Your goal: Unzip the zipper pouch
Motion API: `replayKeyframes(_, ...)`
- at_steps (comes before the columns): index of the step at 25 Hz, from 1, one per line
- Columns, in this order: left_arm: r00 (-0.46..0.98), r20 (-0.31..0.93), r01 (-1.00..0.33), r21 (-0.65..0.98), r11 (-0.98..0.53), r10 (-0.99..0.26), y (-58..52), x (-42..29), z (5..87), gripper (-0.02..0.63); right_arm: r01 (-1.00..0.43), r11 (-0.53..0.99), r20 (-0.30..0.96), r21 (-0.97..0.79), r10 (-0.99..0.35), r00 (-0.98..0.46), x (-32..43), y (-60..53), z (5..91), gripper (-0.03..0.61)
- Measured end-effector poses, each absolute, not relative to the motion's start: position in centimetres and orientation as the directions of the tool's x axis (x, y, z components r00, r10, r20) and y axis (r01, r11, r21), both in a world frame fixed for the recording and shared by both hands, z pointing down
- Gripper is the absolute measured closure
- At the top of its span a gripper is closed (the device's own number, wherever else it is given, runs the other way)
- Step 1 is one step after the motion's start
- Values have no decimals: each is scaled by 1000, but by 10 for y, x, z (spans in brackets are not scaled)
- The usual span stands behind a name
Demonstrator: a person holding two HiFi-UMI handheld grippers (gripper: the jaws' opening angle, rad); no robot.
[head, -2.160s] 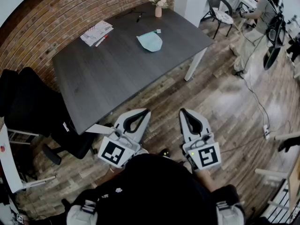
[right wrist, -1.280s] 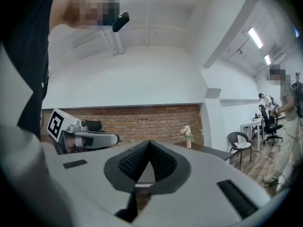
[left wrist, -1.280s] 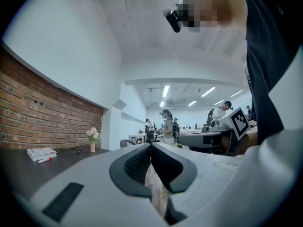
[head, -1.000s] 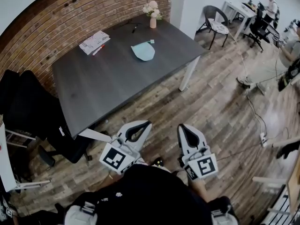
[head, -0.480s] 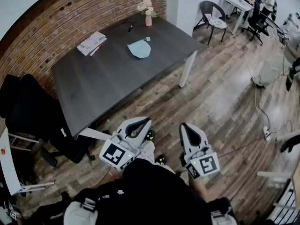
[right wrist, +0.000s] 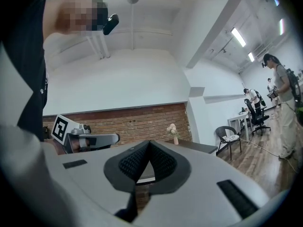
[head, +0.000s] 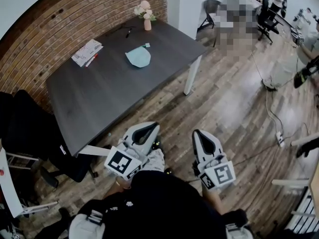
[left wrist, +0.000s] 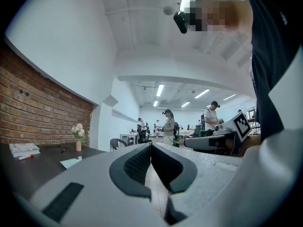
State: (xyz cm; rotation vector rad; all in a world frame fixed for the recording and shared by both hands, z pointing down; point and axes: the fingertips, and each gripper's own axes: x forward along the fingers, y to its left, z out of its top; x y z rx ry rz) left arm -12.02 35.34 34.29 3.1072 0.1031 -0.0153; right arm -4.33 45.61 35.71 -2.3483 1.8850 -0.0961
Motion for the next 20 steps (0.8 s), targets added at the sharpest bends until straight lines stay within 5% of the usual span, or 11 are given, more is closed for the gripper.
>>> replayKeyframes(20, 999, 29, 34, 98, -995, 38, 234, -20, 363, 609, -960, -227, 34, -161, -974, 225, 65, 353, 372, 578)
